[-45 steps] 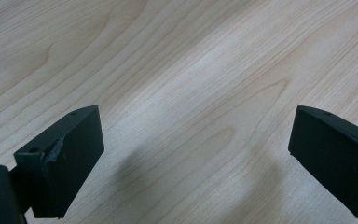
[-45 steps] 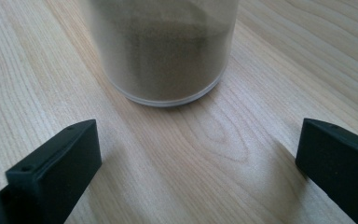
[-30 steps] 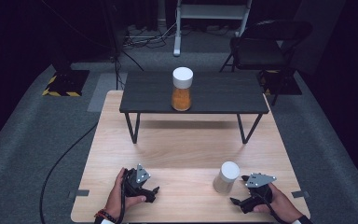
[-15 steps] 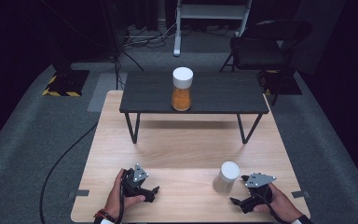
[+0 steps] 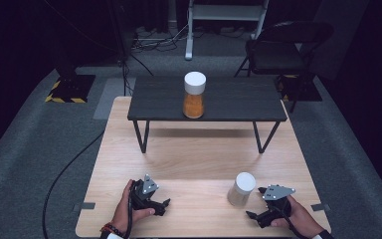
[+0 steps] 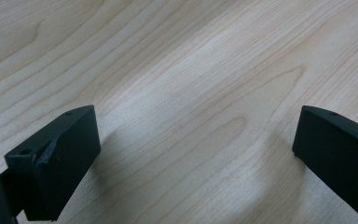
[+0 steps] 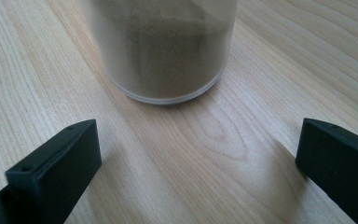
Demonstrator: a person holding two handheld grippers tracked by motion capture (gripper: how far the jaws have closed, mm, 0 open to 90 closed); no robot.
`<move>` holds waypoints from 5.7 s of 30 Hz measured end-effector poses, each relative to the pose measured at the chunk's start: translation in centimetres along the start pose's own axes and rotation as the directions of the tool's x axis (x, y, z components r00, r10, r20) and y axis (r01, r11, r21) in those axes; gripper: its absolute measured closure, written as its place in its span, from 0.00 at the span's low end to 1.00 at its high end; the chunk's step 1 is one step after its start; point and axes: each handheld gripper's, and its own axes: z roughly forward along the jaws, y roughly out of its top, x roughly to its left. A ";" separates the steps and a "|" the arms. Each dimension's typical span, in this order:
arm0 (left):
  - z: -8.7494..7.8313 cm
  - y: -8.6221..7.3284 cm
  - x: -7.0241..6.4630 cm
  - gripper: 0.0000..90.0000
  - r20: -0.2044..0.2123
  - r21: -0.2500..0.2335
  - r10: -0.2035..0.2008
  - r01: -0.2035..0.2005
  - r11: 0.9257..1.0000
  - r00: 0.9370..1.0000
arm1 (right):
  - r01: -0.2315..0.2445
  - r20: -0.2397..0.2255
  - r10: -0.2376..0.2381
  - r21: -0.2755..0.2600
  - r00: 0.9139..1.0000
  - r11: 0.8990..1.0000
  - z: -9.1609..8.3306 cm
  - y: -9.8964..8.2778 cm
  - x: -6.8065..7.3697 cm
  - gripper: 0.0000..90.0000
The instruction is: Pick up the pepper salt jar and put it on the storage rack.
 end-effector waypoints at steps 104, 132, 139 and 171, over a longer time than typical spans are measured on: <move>0.0 0.0 0.2 0.00 0.003 0.001 0.002 -0.002 1.000 1.000 | -0.015 0.158 0.090 -0.423 0.983 0.906 -0.8 0.1 5.6 0.38; 0.1 0.1 0.2 0.00 0.006 0.002 0.003 -0.003 1.000 1.000 | -0.049 0.247 0.189 -0.481 0.950 0.875 -4.1 3.9 5.6 0.38; 0.1 0.1 0.2 0.00 0.007 0.002 0.003 -0.003 1.000 1.000 | -0.047 0.267 0.202 -0.492 0.942 0.869 -4.9 5.8 5.4 0.38; 0.0 0.1 0.2 0.00 0.004 0.002 0.002 -0.002 1.000 1.000 | 0.019 0.337 0.187 -0.523 0.923 0.852 -8.3 14.3 4.4 0.38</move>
